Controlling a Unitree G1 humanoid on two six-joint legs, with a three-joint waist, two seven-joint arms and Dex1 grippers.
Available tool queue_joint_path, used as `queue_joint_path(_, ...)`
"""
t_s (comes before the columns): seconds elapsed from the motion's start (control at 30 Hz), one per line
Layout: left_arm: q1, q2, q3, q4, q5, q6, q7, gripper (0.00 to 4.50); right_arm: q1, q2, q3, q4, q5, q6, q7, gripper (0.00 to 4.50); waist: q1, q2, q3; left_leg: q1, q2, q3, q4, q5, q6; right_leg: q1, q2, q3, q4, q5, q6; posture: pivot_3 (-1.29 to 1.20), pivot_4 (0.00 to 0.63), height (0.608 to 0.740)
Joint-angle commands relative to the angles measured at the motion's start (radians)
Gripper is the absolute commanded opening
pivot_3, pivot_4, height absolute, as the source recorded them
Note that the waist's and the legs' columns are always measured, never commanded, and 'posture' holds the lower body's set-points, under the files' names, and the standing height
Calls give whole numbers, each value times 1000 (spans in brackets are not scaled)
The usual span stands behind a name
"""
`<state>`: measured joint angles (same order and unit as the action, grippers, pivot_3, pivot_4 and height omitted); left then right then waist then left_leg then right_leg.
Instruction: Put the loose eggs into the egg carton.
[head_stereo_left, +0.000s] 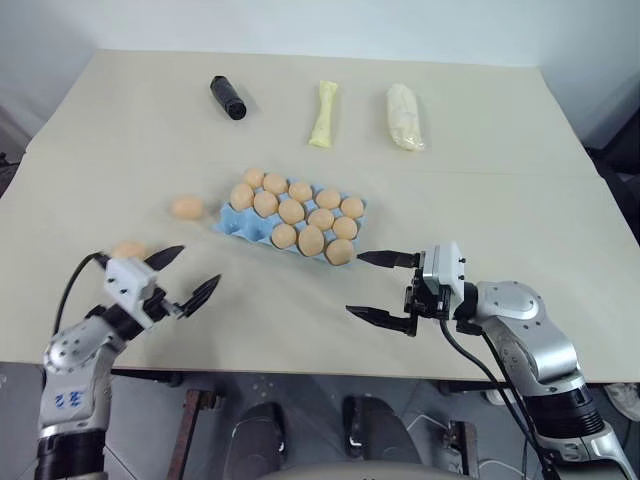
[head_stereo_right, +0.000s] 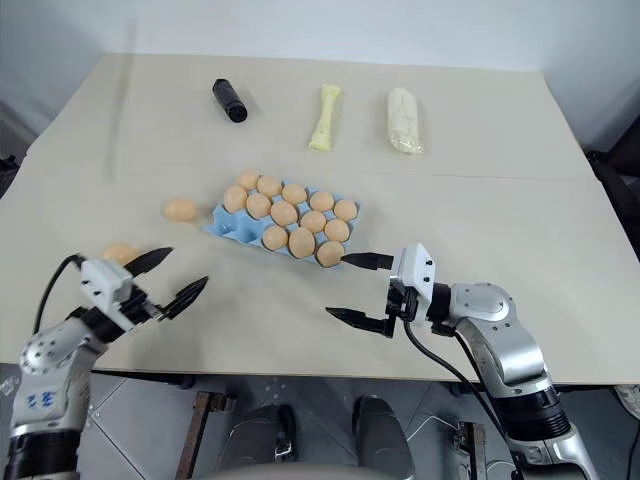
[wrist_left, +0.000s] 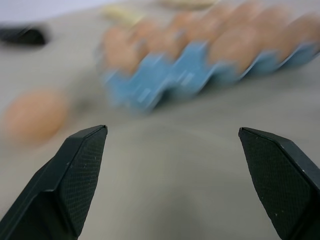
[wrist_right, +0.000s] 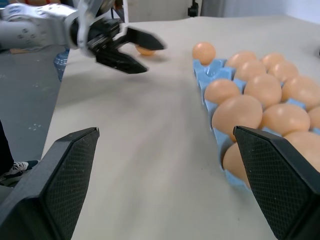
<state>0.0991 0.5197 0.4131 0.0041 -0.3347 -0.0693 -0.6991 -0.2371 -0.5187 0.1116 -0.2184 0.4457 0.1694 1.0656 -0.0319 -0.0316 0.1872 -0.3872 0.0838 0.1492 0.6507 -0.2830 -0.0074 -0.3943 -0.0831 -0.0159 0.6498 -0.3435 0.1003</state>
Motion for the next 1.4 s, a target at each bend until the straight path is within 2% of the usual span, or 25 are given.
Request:
queue_joint_path(0.03,86,-40,102,-21,-25,-27,85,4482,-25,21,9,18,-7,-56,24,4500,0,0,0,0,0,0,-1,0,0,0,0,0,-1,0,0,0,150,740)
queue_joint_path(0.23,132,-142,198,-33,-66,-11,245,4482,-68,62,31,74,-39,-109,30,4500,3,-1,-1,-1,0,-2,-2,0,0,1,-1,-2,-4,0,-1,0,150,740)
queue_joint_path(0.4,104,-146,195,-40,-46,-7,315,4482,-85,75,39,101,-49,-124,33,4500,1,-1,-1,-1,0,-2,-2,0,-1,1,-1,-2,-5,1,-1,0,150,740)
queue_joint_path(0.6,-12,-64,173,-1,-51,12,305,4482,-91,81,43,104,-49,-109,39,4500,1,-1,-1,0,0,-2,-2,0,-1,1,0,-4,-4,1,-2,0,150,740)
queue_joint_path(0.83,-168,46,97,143,-11,105,283,4482,-95,84,50,101,-55,-100,34,4500,0,-1,-1,-1,0,-1,-3,0,-1,0,0,-4,-4,1,-1,0,150,740)
queue_joint_path(1.1,-243,60,38,291,13,111,246,4482,-59,95,52,78,-61,-111,12,4500,0,-1,-1,-1,1,1,-3,-1,-3,-1,2,-4,-4,1,-1,0,150,740)
queue_joint_path(1.33,-218,46,40,268,8,91,233,2348,-41,101,70,57,-57,-105,10,4500,0,-1,-1,-1,2,2,-2,-1,-3,-1,2,-4,-3,1,-1,0,150,740)
queue_joint_path(1.4,-216,41,45,253,0,73,230,1994,-46,99,72,64,-58,-110,16,4500,1,-1,-1,-1,2,2,-2,-1,-2,-1,2,-4,-3,1,-1,0,150,740)
